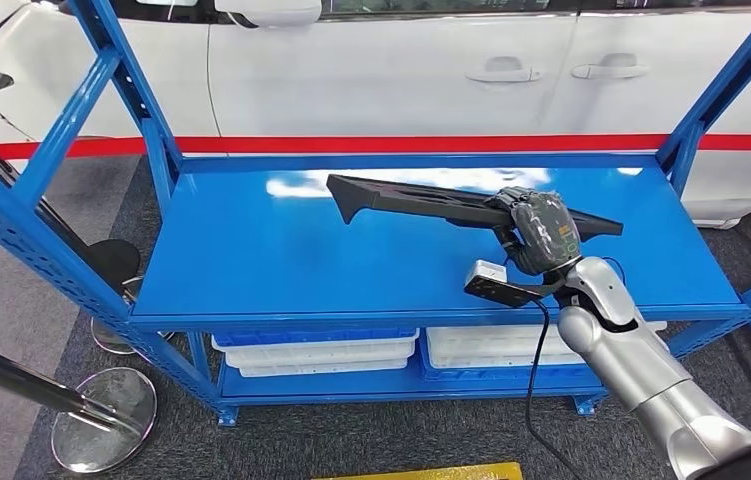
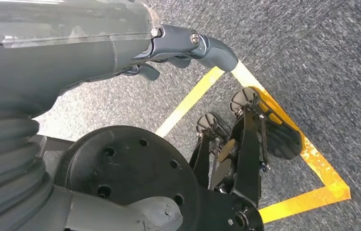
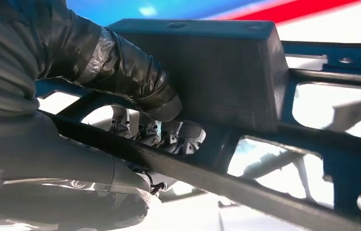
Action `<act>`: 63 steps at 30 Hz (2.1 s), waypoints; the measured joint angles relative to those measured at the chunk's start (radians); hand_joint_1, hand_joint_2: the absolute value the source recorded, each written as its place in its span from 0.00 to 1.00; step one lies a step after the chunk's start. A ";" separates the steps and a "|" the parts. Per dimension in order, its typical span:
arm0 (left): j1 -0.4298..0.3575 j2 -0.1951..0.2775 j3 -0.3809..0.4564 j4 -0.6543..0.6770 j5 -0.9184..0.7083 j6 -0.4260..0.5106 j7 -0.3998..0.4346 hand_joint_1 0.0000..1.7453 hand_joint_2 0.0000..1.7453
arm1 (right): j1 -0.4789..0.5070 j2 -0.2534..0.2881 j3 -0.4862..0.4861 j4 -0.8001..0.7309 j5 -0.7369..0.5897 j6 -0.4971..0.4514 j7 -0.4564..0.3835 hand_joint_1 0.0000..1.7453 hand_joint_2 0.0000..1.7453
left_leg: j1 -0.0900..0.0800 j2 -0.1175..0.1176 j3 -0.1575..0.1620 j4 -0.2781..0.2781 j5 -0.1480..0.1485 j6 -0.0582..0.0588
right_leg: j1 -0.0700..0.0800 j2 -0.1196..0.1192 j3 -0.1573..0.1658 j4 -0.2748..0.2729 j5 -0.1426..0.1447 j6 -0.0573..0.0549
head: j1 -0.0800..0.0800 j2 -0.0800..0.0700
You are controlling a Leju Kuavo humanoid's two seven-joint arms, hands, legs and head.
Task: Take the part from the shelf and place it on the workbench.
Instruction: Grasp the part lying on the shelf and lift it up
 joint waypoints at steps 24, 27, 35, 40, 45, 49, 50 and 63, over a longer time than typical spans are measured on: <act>-0.004 -0.009 0.000 -0.002 -0.014 -0.008 -0.005 0.00 1.00 | 0.054 -0.048 -0.049 -0.136 0.020 0.002 -0.018 1.00 1.00 | 0.025 0.004 -0.094 0.289 -0.155 -0.055 | -0.001 0.000 -0.068 0.032 0.036 -0.035 | 0.000 0.000; -0.005 -0.009 0.000 -0.002 -0.016 -0.008 -0.005 0.00 1.00 | 0.057 -0.049 -0.050 -0.141 0.020 0.001 -0.019 1.00 1.00 | 0.013 0.004 0.044 0.120 -0.102 -0.014 | 0.010 0.000 -0.091 0.032 0.057 -0.036 | 0.000 0.000; -0.007 -0.011 -0.001 -0.004 -0.017 -0.008 -0.009 0.00 1.00 | 0.081 -0.062 -0.058 -0.184 0.015 -0.012 -0.039 1.00 1.00 | 0.005 0.014 0.117 -0.077 -0.036 0.020 | 0.002 -0.003 -0.120 0.081 0.002 0.004 | 0.000 0.000; -0.005 -0.014 -0.001 -0.005 -0.015 -0.008 -0.010 0.00 1.00 | 0.117 -0.066 -0.059 -0.231 0.013 -0.015 -0.058 1.00 1.00 | 0.010 0.017 0.045 -0.050 -0.002 0.011 | -0.015 -0.003 -0.129 0.257 -0.062 0.033 | 0.001 0.000; -0.007 -0.016 -0.001 -0.005 -0.012 -0.007 -0.010 0.00 1.00 | 0.133 -0.070 -0.057 -0.288 0.003 -0.015 -0.072 1.00 1.00 | 0.010 0.015 -0.024 0.017 0.010 -0.017 | -0.019 0.000 0.015 0.042 -0.044 0.034 | -0.001 0.000; -0.004 -0.016 0.000 -0.005 -0.011 -0.004 -0.011 0.00 1.00 | 0.138 -0.071 -0.055 -0.314 0.000 -0.016 -0.072 1.00 1.00 | 0.015 0.012 -0.052 0.054 -0.023 -0.041 | -0.020 -0.003 -0.019 0.044 -0.017 -0.012 | -0.001 0.000; -0.004 -0.016 0.000 -0.005 -0.011 -0.004 -0.011 0.00 1.00 | 0.138 -0.071 -0.055 -0.319 0.000 -0.016 -0.072 1.00 1.00 | 0.017 0.012 -0.066 0.094 -0.070 -0.047 | -0.020 -0.004 -0.031 0.044 -0.005 -0.020 | -0.002 0.000; -0.016 -0.017 0.000 -0.005 -0.007 -0.001 -0.019 0.00 1.00 | 0.126 -0.077 -0.055 -0.335 -0.014 -0.016 -0.067 1.00 1.00 | 0.010 0.011 0.156 -0.036 -0.111 -0.013 | -0.008 -0.009 -0.146 0.028 0.127 0.009 | -0.001 0.000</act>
